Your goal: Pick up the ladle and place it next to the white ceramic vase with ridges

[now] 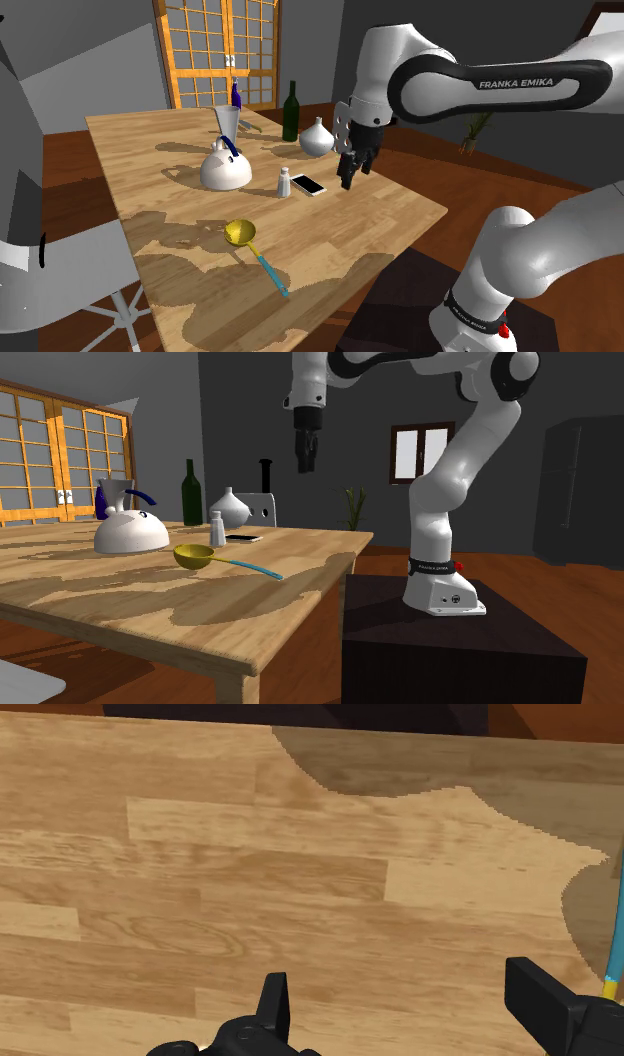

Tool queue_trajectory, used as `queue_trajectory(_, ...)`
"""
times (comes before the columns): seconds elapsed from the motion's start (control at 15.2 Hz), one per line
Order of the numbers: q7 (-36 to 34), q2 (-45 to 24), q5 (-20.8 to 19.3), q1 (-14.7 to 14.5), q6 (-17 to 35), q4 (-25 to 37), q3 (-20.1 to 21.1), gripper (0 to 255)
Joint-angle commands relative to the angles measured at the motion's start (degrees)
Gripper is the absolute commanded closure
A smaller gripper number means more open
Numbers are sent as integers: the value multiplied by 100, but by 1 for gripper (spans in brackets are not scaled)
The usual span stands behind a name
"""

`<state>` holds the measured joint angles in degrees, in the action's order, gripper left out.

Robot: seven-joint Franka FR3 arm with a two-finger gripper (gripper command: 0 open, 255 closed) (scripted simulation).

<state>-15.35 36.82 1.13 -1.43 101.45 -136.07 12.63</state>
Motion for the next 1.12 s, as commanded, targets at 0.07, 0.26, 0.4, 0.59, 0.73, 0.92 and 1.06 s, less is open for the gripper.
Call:
queue_trajectory(0.07, -465, -495, 41, -2, 425, 55, 358, 0)
queue_trajectory(0.26, -931, -1050, -5, 27, 775, 228, 699, 0)
queue_trajectory(0.4, -1257, -1451, -87, 58, 987, 386, 922, 0)
queue_trajectory(0.59, -1780, -2101, -301, 111, 1262, 684, 1241, 0)
queue_trajectory(0.73, -2153, -2564, -509, 139, 1408, 925, 1435, 0)
queue_trajectory(0.92, -2743, -3303, -915, 136, 1558, 1353, 1668, 0)
queue_trajectory(1.06, -3141, -3819, -1231, 87, 1606, 1683, 1771, 0)
